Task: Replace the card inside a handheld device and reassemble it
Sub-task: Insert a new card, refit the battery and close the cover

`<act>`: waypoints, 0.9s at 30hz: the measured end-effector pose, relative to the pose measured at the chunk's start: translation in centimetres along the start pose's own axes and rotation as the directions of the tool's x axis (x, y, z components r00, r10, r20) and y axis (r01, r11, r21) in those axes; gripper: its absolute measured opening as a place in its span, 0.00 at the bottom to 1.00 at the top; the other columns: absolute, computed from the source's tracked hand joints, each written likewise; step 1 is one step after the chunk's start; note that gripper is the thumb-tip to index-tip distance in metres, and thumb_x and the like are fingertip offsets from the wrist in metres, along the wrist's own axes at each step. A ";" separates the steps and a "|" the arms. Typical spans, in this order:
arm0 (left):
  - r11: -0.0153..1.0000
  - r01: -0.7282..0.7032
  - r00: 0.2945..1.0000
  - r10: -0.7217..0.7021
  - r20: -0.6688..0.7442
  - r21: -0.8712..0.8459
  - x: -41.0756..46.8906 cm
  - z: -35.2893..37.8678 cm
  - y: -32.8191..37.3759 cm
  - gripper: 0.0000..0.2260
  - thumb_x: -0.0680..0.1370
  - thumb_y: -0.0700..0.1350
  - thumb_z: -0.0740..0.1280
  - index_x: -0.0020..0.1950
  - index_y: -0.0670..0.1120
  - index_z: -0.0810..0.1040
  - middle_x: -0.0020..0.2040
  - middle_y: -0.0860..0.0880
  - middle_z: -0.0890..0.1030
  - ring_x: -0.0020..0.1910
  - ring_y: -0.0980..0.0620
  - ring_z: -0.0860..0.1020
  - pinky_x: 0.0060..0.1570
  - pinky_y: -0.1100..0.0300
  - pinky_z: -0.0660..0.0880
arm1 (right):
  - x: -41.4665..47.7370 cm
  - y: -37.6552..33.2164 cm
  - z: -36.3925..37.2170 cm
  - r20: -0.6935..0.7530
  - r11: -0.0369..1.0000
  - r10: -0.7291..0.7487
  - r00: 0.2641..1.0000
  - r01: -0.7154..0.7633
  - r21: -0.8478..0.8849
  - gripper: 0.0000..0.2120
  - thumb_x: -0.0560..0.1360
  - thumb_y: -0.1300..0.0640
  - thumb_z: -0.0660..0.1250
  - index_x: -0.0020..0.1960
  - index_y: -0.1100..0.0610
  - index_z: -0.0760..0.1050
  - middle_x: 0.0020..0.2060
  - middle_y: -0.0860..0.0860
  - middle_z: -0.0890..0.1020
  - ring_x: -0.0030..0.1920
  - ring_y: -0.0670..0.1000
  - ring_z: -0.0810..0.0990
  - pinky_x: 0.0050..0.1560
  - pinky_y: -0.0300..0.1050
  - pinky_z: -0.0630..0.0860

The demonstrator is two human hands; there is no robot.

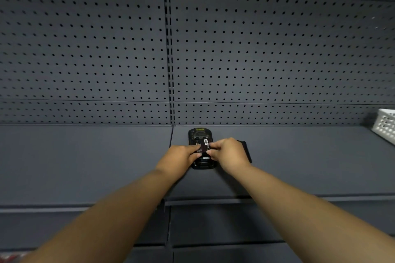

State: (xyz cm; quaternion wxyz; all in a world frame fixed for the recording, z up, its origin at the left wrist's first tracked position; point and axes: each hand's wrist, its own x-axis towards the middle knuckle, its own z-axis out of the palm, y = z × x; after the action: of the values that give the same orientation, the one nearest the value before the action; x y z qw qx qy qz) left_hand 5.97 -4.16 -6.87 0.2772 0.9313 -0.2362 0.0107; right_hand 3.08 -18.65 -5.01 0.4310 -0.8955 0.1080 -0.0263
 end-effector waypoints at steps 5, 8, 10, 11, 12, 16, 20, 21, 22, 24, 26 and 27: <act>0.997 0.045 0.999 -0.046 -0.029 -0.056 0.4 0.0 -0.1 0.16 0.77 0.46 0.66 0.63 0.45 0.76 0.61 0.43 0.81 0.59 0.47 0.78 0.59 0.60 0.71 | -0.5 -0.1 -0.6 -0.010 0.969 -0.098 0.995 0.094 -0.227 0.16 0.75 0.57 0.67 0.62 0.58 0.78 0.59 0.54 0.82 0.60 0.51 0.79 0.61 0.39 0.70; 0.994 0.071 0.996 -0.076 -0.052 -0.087 0.6 -0.1 -0.2 0.15 0.75 0.46 0.68 0.61 0.45 0.78 0.58 0.43 0.82 0.56 0.47 0.79 0.57 0.60 0.74 | -0.5 0.0 -0.5 -0.015 0.970 -0.113 0.993 0.107 -0.217 0.16 0.74 0.58 0.68 0.61 0.59 0.78 0.57 0.55 0.83 0.58 0.51 0.80 0.60 0.39 0.71; 0.993 0.073 0.996 -0.077 -0.048 -0.090 0.6 -0.1 -0.2 0.15 0.75 0.45 0.68 0.61 0.45 0.78 0.57 0.43 0.82 0.56 0.47 0.79 0.58 0.58 0.74 | -0.4 0.2 -0.4 -0.032 0.977 -0.103 0.994 0.095 -0.189 0.16 0.73 0.58 0.69 0.60 0.60 0.78 0.56 0.56 0.84 0.57 0.51 0.81 0.56 0.37 0.71; 0.994 0.066 0.997 -0.070 -0.043 -0.086 0.7 -0.1 -0.2 0.15 0.75 0.45 0.68 0.61 0.45 0.77 0.57 0.42 0.82 0.56 0.47 0.79 0.59 0.58 0.74 | -0.4 0.3 -0.3 -0.039 0.980 -0.101 0.994 0.092 -0.178 0.16 0.73 0.59 0.69 0.60 0.61 0.78 0.55 0.56 0.84 0.56 0.51 0.82 0.55 0.36 0.71; 0.994 0.058 0.997 -0.062 -0.039 -0.088 0.6 0.0 -0.3 0.16 0.75 0.45 0.68 0.62 0.45 0.77 0.58 0.42 0.82 0.57 0.47 0.79 0.59 0.58 0.74 | -0.4 0.3 -0.3 -0.047 0.980 -0.102 0.994 0.092 -0.174 0.17 0.73 0.58 0.69 0.60 0.61 0.77 0.55 0.56 0.84 0.56 0.52 0.82 0.55 0.36 0.72; 0.988 0.042 0.999 -0.044 -0.009 -0.146 0.5 -0.3 -0.6 0.19 0.74 0.44 0.69 0.65 0.45 0.75 0.62 0.43 0.79 0.61 0.48 0.77 0.63 0.62 0.69 | -0.9 0.3 -0.2 -0.085 0.970 -0.149 0.985 0.130 -0.205 0.17 0.74 0.56 0.68 0.62 0.60 0.77 0.57 0.56 0.83 0.57 0.51 0.81 0.56 0.36 0.71; 0.975 0.050 0.998 -0.056 -0.021 -0.218 0.1 -0.4 -0.7 0.18 0.75 0.42 0.68 0.65 0.43 0.75 0.65 0.43 0.77 0.64 0.49 0.75 0.64 0.64 0.66 | -1.2 0.0 0.3 -0.128 0.957 -0.208 0.970 0.175 -0.230 0.15 0.75 0.53 0.67 0.59 0.59 0.80 0.57 0.55 0.83 0.57 0.51 0.80 0.58 0.37 0.71; 0.967 0.053 0.997 -0.064 -0.038 -0.250 0.0 -0.4 -0.6 0.17 0.76 0.42 0.67 0.64 0.42 0.75 0.64 0.43 0.78 0.64 0.49 0.75 0.64 0.64 0.66 | -1.2 -0.1 0.4 -0.147 0.961 -0.211 0.966 0.177 -0.213 0.15 0.75 0.53 0.67 0.58 0.59 0.80 0.56 0.55 0.84 0.57 0.52 0.81 0.58 0.37 0.71; 0.959 0.054 0.996 -0.073 -0.057 -0.277 -0.1 -0.4 -0.6 0.16 0.76 0.42 0.67 0.64 0.42 0.76 0.64 0.43 0.78 0.63 0.49 0.76 0.64 0.64 0.67 | -1.2 -0.2 0.4 -0.170 0.966 -0.209 0.963 0.177 -0.188 0.15 0.75 0.53 0.67 0.57 0.59 0.81 0.55 0.55 0.84 0.56 0.52 0.81 0.57 0.37 0.71; 0.951 0.055 0.992 -0.088 -0.094 -0.305 -0.1 -0.5 -0.4 0.15 0.76 0.42 0.67 0.63 0.42 0.76 0.62 0.43 0.79 0.62 0.49 0.76 0.63 0.63 0.68 | -1.0 -0.4 0.3 -0.211 0.978 -0.186 0.960 0.161 -0.131 0.14 0.74 0.53 0.68 0.56 0.59 0.82 0.54 0.55 0.85 0.56 0.51 0.81 0.56 0.36 0.71; 0.949 0.053 0.989 -0.094 -0.117 -0.312 -0.2 -0.5 -0.3 0.15 0.76 0.43 0.67 0.62 0.42 0.77 0.62 0.43 0.80 0.62 0.49 0.76 0.64 0.61 0.69 | -0.8 -0.4 0.3 -0.229 0.990 -0.141 0.963 0.131 -0.061 0.14 0.74 0.53 0.69 0.55 0.60 0.82 0.53 0.55 0.85 0.55 0.52 0.82 0.53 0.35 0.71; 0.948 0.054 0.987 -0.097 -0.124 -0.313 -0.2 -0.6 -0.2 0.15 0.76 0.43 0.67 0.62 0.42 0.77 0.62 0.43 0.80 0.62 0.49 0.76 0.65 0.60 0.69 | -0.7 -0.5 0.3 -0.233 0.993 -0.121 0.965 0.117 -0.028 0.13 0.73 0.54 0.69 0.54 0.60 0.82 0.52 0.56 0.85 0.54 0.52 0.82 0.52 0.35 0.70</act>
State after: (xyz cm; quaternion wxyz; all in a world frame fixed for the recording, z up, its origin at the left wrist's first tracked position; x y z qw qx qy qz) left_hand 5.98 -3.62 -6.54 0.4354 0.8818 -0.1793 0.0273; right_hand 2.55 -18.02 -4.79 0.4066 -0.8940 0.1042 -0.1567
